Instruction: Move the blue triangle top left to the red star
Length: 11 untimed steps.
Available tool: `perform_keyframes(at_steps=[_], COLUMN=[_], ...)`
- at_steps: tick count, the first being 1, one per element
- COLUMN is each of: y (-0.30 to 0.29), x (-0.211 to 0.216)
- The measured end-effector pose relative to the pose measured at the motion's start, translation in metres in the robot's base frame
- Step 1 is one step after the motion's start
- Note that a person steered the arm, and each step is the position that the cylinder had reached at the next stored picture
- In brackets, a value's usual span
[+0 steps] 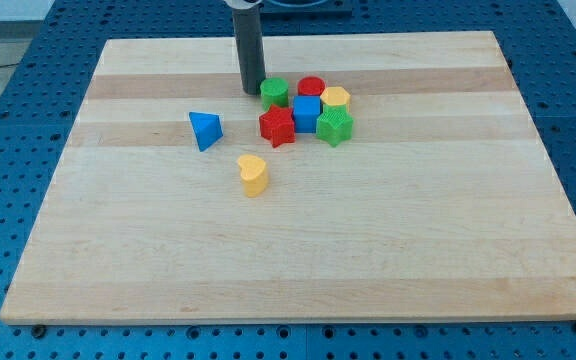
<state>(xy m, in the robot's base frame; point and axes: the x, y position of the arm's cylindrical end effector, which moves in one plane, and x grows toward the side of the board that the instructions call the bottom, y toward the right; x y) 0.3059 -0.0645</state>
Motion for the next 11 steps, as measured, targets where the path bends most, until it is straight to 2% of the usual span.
perform_keyframes(at_steps=[3, 5, 11], y=[0.001, -0.035, -0.041], x=[0.009, 0.021, 0.136])
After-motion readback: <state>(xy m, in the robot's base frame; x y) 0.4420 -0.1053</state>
